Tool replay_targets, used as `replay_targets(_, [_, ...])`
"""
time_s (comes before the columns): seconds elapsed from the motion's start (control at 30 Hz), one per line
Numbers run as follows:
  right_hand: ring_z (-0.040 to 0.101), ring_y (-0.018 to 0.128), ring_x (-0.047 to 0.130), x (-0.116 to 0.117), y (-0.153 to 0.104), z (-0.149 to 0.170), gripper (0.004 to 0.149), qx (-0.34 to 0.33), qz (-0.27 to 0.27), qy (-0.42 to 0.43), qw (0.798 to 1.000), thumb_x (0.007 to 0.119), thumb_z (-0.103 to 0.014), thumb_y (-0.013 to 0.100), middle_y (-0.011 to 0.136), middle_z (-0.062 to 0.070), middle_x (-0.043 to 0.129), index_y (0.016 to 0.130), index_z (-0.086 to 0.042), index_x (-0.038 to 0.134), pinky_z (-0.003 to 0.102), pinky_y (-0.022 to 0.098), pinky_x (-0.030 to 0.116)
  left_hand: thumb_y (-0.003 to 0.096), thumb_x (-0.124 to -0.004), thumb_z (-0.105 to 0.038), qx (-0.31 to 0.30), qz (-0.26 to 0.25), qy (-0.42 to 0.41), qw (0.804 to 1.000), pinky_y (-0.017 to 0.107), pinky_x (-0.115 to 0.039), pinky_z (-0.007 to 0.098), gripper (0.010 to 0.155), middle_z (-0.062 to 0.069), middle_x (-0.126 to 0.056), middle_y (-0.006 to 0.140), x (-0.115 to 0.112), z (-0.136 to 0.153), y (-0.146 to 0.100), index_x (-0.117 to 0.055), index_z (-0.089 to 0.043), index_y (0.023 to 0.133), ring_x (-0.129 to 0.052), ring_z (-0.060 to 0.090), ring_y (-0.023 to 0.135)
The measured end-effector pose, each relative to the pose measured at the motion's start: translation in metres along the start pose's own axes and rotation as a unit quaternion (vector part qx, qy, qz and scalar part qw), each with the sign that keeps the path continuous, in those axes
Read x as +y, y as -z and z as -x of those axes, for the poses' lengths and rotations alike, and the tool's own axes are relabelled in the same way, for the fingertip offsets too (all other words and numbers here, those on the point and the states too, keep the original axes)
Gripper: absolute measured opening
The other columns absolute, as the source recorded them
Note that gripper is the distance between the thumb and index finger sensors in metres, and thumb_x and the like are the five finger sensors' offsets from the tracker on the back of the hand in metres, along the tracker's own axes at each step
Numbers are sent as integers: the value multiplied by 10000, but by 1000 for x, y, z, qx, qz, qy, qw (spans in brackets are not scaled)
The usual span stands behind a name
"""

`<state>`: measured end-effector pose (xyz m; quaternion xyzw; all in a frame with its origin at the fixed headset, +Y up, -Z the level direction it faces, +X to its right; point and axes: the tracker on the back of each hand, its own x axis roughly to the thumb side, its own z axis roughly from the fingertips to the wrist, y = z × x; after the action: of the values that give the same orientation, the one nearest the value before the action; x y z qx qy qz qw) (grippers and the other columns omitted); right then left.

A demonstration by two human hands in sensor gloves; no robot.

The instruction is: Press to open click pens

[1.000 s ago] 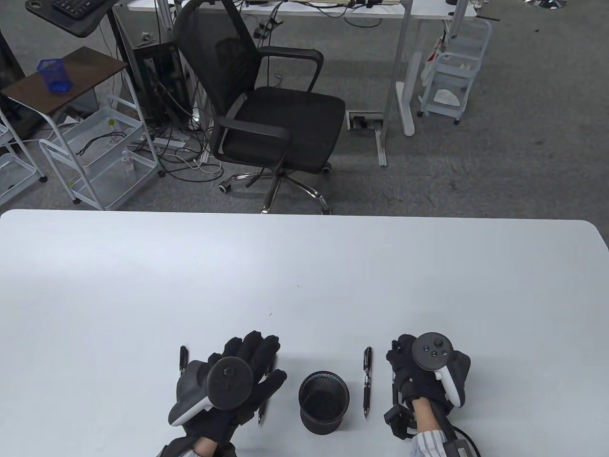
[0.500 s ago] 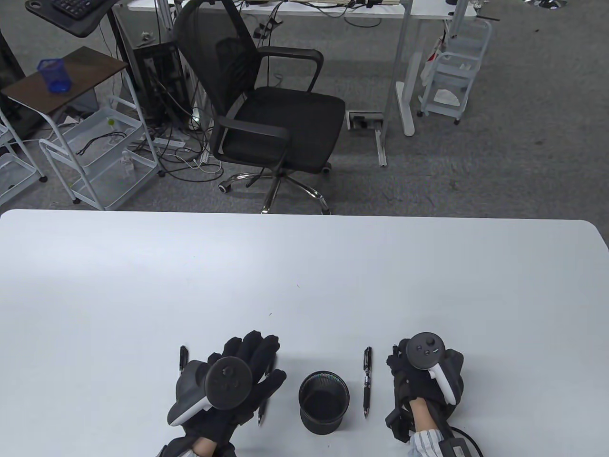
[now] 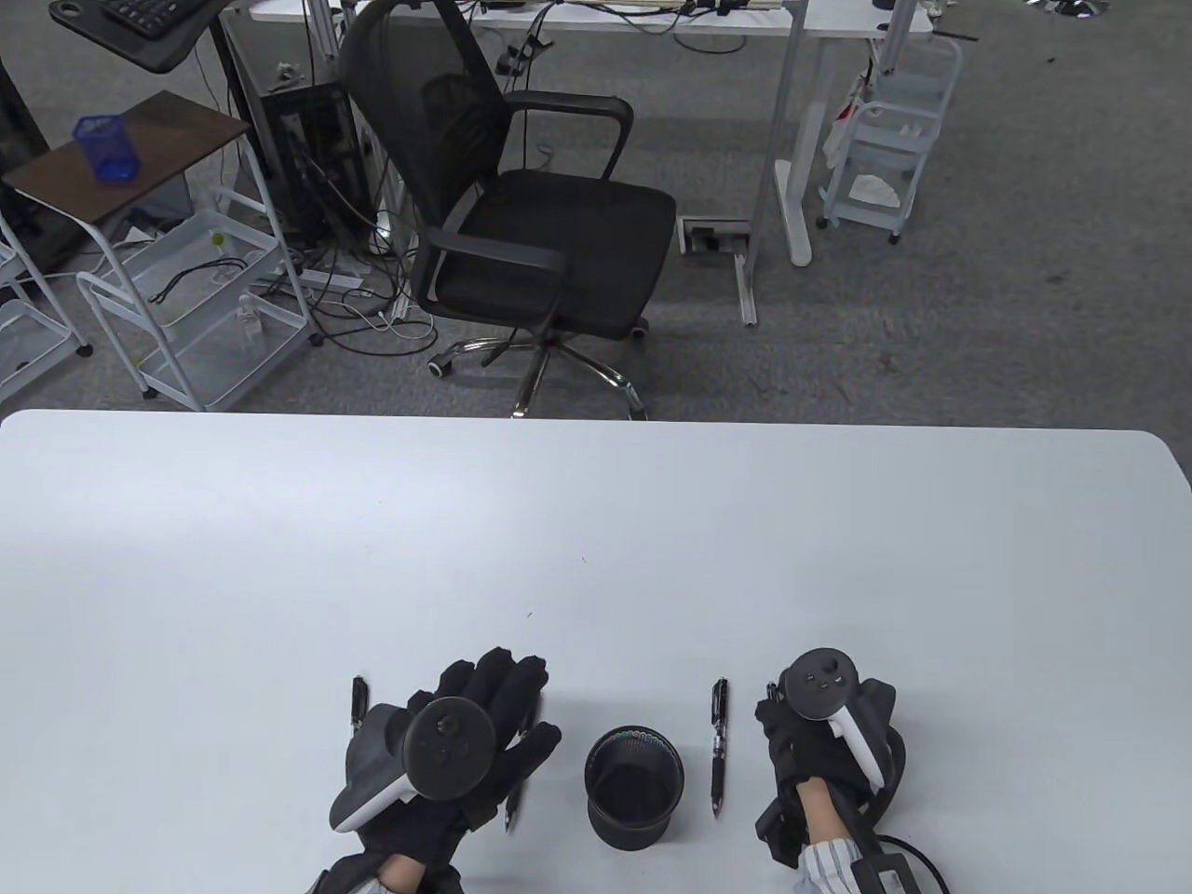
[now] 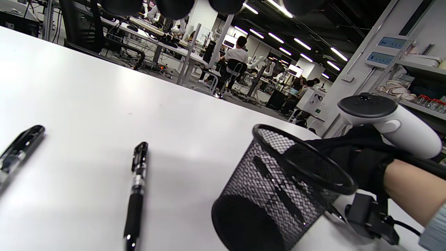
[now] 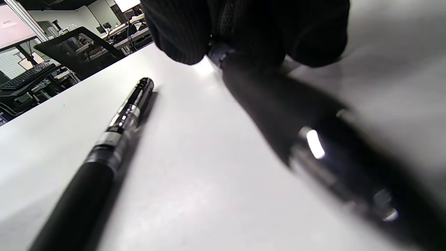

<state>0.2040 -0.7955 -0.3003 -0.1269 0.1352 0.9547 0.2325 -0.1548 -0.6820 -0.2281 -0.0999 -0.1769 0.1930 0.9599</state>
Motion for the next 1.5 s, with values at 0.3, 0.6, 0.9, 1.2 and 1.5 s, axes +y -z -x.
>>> replay_targets(0.3, [271, 616, 871, 2, 0, -2, 585, 8, 1, -18, 1000, 800, -233, 620, 891, 250, 766, 1087, 69, 622, 412, 517, 788, 724, -520, -562, 2, 2, 0, 1000, 734, -402, 818, 658, 235, -371, 1307, 0, 0, 1, -375, -224, 1270, -410, 616, 1138])
replay_targets(0.6, [258, 607, 866, 2, 0, -3, 585, 10, 4, -26, 1000, 802, -237, 618, 883, 242, 765, 1086, 65, 623, 407, 510, 786, 723, -522, -561, 1, 1, 1, 1000, 735, -404, 817, 659, 234, -370, 1307, 0, -1, 0, -374, -224, 1270, -412, 616, 1137])
replay_targets(0.9, [419, 763, 775, -9, -5, -3, 669, 17, -24, 27, 999, 757, -245, 646, 1007, 356, 620, 1144, 116, 492, 563, 616, 686, 723, -522, -562, 2, -1, 1, 1000, 735, -403, 817, 660, 233, -371, 1308, 0, 0, 1, -373, -225, 1270, -412, 616, 1137])
replay_targets(1.2, [557, 884, 651, -36, -21, -15, 678, -17, 27, 54, 998, 702, -251, 669, 1081, 423, 489, 1151, 147, 439, 686, 687, 545, 723, -525, -563, 1, 0, 3, 1000, 734, -401, 818, 660, 231, -368, 1308, -1, -1, 1, -375, -224, 1269, -410, 616, 1138])
replay_targets(1.5, [611, 918, 599, -76, -75, -64, 657, -136, 121, 57, 982, 645, -222, 687, 1093, 466, 443, 1153, 179, 415, 725, 704, 486, 723, -528, -561, 2, -4, 6, 1000, 731, -385, 824, 661, 232, -366, 1309, 0, -1, 0, -378, -222, 1270, -402, 617, 1139])
